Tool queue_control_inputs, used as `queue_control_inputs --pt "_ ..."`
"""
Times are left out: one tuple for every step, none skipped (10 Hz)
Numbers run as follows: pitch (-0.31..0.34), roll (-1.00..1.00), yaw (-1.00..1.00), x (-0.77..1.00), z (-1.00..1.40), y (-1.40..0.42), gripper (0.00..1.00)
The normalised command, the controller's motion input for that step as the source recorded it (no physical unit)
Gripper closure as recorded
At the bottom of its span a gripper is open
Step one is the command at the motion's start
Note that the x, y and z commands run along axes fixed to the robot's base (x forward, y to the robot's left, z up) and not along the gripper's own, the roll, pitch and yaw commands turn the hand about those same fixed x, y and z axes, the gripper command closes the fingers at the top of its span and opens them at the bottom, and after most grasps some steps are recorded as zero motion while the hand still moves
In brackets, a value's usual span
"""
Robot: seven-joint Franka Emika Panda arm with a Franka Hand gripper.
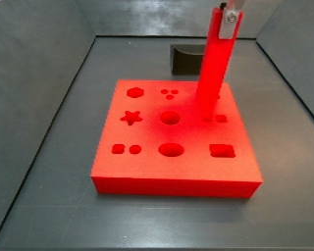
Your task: Insert the arch object.
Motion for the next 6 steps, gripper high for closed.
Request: queue_control_inputs --pt "0.000 0.01 0.09 0.00 -0.20 0.00 1.00" --pt "0.000 0.03 0.04 0.00 -0.19 0.00 1.00" --pt "0.000 0.06 0.00 0.00 -0.15 0.00 1.00" --pt "0.000 0.01 0.00 0.00 0.00 0.00 1.00" --pt "0.000 0.00 0.00 0.03 -0.01 0.00 1.00" --pt "-0.090 0.05 0.00 0.00 -0.77 0.00 1.00"
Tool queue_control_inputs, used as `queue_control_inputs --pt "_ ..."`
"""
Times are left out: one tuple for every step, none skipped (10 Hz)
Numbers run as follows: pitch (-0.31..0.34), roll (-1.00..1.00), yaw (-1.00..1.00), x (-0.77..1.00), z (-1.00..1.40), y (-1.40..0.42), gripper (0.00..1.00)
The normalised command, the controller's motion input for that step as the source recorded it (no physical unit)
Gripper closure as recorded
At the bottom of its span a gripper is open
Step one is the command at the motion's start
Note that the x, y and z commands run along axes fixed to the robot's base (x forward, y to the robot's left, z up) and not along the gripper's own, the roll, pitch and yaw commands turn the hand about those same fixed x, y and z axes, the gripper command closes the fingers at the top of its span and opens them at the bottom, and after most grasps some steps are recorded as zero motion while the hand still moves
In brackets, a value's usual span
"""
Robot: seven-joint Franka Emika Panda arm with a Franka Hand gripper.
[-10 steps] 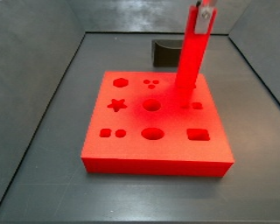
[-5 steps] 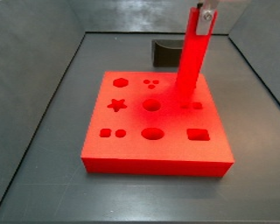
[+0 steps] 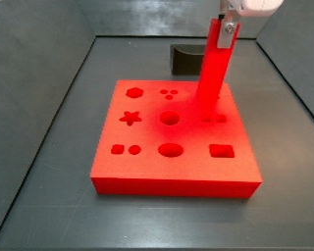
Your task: Insert the arch object.
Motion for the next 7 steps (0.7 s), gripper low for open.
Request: queue_control_inputs --pt "-0.116 0.07 -0.01 0.00 -1.00 0.00 1.00" --pt "-0.120 0.06 -0.04 0.00 -1.00 0.00 1.00" --pt "-0.129 0.06 -0.05 0.00 -0.99 0.00 1.00" --pt "-0.133 0.07 -0.06 0.00 -0.98 -0.01 1.00" --pt "-0.146 0.06 -0.08 0.00 -0.93 -0.02 1.00" --pt "-0.019 0.00 -0.05 0.01 -0.23 0.05 1.00" --pt "0.000 0.00 0.00 0.00 0.00 0.00 1.00"
